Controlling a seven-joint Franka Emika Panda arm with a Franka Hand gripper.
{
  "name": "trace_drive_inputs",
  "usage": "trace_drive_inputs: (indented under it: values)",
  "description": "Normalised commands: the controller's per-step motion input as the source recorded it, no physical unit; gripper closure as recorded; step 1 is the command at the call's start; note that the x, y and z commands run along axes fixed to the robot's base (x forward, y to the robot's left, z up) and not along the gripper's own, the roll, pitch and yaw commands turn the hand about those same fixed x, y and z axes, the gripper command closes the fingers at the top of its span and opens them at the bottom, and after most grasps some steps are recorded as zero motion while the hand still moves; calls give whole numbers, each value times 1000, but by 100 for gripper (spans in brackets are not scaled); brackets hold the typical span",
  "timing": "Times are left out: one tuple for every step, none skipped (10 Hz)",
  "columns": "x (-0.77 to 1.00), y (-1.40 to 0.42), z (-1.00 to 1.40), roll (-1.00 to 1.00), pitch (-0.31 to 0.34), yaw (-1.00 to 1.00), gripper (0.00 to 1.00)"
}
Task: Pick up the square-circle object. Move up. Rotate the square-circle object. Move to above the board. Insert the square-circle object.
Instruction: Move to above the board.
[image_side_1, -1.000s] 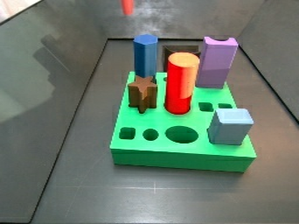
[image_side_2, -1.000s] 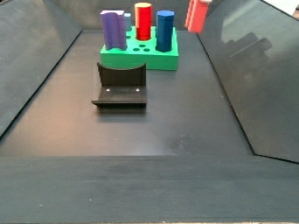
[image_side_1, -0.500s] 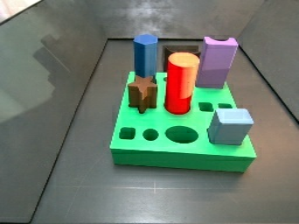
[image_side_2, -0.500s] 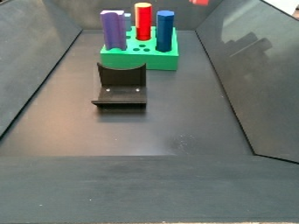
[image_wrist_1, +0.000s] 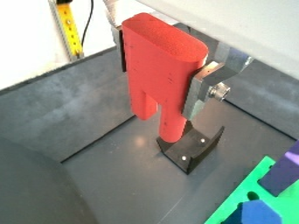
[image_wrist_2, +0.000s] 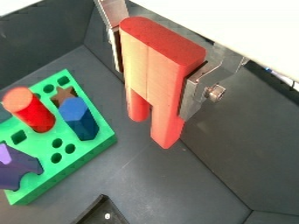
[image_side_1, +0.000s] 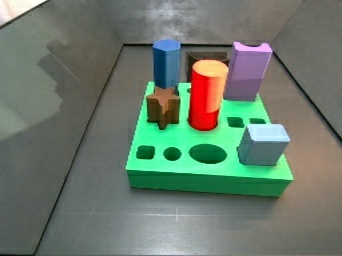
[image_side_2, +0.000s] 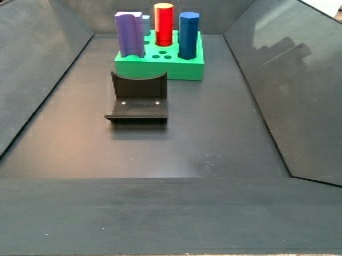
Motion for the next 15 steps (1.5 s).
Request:
trace_drive_inputs:
  values:
    - [-1, 8, 335, -117, 90, -35, 100]
    - [0, 9, 194, -116, 88, -34, 100]
    - [298, -1000, -108, -63, 103, 1000, 100]
    - [304, -1000, -115, -54, 103, 1000, 100]
    - [331, -1000, -113, -49, 107, 1000, 100]
    - [341, -1000, -111, -56, 109, 1000, 100]
    - [343, -1000, -102, -60, 112, 1000, 100]
    - [345, -1000, -98, -61, 112, 1000, 100]
    - [370, -1000, -91, -63, 116, 1000, 100]
    - [386, -1000, -83, -63, 119, 1000, 100]
    - [416, -1000, -77, -61, 125, 1000, 100]
    - [315, -657, -39, -56, 132, 1000, 100]
    - [230, -387, -12, -50, 138, 1000, 100]
    - [157, -225, 6, -51, 138, 1000, 100]
    - [94, -136, 10, -48, 136, 1000, 100]
